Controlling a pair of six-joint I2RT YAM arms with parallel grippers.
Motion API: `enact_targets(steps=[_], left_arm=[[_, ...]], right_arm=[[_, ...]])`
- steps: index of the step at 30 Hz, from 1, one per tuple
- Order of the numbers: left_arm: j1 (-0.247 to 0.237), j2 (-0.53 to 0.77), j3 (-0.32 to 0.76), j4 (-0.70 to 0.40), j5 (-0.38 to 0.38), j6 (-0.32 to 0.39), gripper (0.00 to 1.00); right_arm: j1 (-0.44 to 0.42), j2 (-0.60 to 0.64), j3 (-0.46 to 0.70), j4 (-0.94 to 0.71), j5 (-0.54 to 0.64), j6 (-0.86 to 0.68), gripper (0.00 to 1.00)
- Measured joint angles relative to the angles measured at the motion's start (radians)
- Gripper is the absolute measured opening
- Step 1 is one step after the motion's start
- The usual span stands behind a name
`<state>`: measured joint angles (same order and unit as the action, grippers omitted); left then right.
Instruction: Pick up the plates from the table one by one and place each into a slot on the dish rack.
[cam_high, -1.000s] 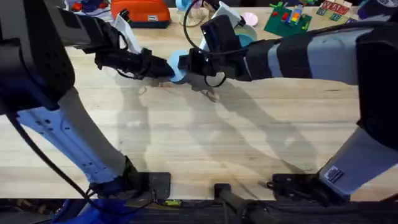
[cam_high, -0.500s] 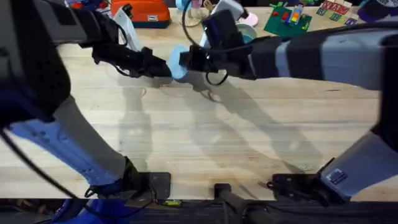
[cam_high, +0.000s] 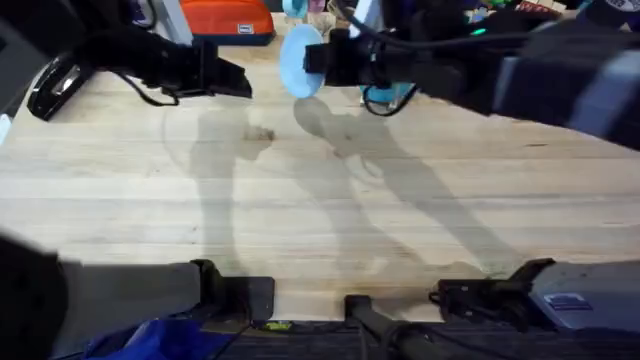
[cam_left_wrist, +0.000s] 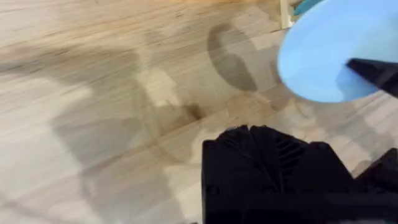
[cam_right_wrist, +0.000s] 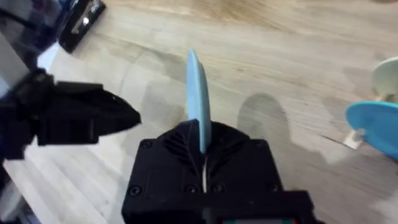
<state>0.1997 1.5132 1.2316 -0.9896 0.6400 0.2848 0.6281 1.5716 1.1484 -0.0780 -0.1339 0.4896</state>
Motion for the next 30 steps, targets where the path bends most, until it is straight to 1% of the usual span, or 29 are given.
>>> enact_targets(steps=[6, 9, 16, 22, 24, 28, 29, 30], left_arm=[[0.000, -0.147, 0.000, -0.051, -0.097, -0.008, 0.040], [0.000, -0.208, 0.000, -0.063, -0.139, -0.014, 0.040], [0.000, -0.319, 0.000, -0.093, -0.174, -0.019, 0.040], [-0.004, -0.398, 0.000, -0.138, -0.184, -0.023, 0.039], [-0.019, -0.421, 0.000, -0.142, -0.189, -0.023, 0.039], [-0.078, -0.456, 0.000, -0.143, -0.208, -0.022, 0.041], [-0.091, -0.461, 0.000, -0.144, -0.216, -0.022, 0.074], [-0.103, -0.465, 0.000, -0.145, -0.223, -0.021, 0.175]], right_arm=[[-0.002, -0.136, 0.002, -0.152, 0.000, -0.135, 0.029], [-0.003, -0.170, 0.023, -0.262, 0.000, -0.210, 0.029], [-0.005, -0.177, 0.148, -0.504, 0.009, -0.388, 0.029], [-0.005, -0.178, 0.272, -0.662, 0.090, -0.505, 0.029], [-0.005, -0.178, 0.304, -0.699, 0.118, -0.542, 0.029], [-0.006, -0.178, 0.355, -0.747, 0.156, -0.597, 0.029], [-0.006, -0.178, 0.367, -0.756, 0.161, -0.609, 0.029], [-0.006, -0.178, 0.377, -0.764, 0.167, -0.621, 0.029]])
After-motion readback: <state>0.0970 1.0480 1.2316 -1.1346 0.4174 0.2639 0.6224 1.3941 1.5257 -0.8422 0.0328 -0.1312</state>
